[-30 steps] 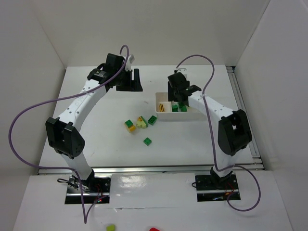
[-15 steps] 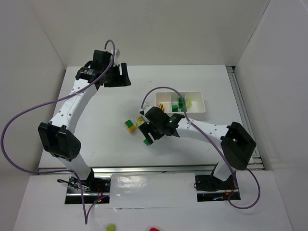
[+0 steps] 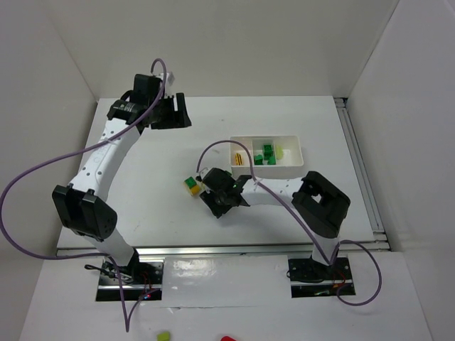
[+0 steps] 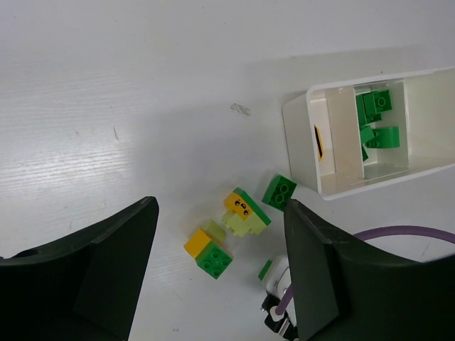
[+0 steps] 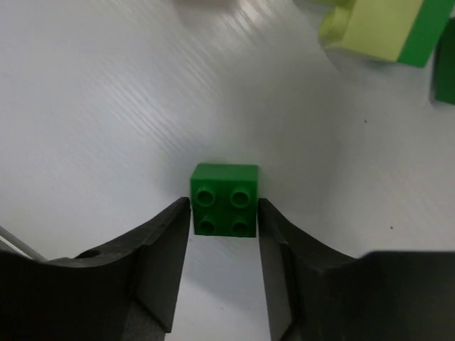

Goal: Sort the legos into containers by color

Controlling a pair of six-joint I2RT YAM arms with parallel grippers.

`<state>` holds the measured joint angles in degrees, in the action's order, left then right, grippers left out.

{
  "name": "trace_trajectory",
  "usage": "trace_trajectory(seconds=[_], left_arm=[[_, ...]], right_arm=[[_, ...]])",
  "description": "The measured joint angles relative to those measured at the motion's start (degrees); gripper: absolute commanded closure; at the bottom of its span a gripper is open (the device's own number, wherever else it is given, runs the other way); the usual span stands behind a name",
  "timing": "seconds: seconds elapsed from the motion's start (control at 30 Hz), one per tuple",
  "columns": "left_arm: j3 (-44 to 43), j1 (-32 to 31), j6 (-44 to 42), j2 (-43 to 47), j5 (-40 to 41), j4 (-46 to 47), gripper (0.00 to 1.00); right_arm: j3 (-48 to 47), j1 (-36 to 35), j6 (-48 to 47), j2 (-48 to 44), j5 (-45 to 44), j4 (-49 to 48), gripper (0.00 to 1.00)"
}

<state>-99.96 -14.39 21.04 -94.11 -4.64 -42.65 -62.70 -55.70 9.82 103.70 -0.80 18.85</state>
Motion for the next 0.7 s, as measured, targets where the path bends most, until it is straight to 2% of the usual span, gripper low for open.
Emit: trace_trajectory(seconds=[0.03,0.07,0.13,0.27,0.37,0.53,0.7], left_arm=[[0.0,0.0,0.0,0.0,0.0,-0.2,0.19],[0.0,0.0,0.0,0.0,0.0,-0.2,0.19],[0.0,0.1,0.0,0.1,0.0,-0.2,0.19],[0.0,0.2,0.0,0.1,-0.1,-0.2,0.19],[0.0,0.4,-0.1,0.1,-0.1,-0.2,0.19],[0.0,0.7,-0.1,0.1,-0.2,-0.2,0.19],[0.0,1.1,-0.1,0.1,-0.6,-0.2,0.19]], right_arm=[[-0.3,-0.3,0.1,0.4,-0.5,-0.4,0.57],[-0.6,-0.5,0.2,0.7,-0.6,-0.9,0.68],[-1.1,-0.9,0.7,1.0,-1.8,-1.3,0.74],[-1.2,-0.8,1.6,-0.3,-5.1,-0.7,0.74],[-1.2,1.7,2.5,-4.6,-7.5,1.0,0.74],[-5.6,14.2,4.6,-12.6,-12.3,3.8,0.73],[-11.2,25.3,8.2,-12.3,-15.6,4.6,0.65]])
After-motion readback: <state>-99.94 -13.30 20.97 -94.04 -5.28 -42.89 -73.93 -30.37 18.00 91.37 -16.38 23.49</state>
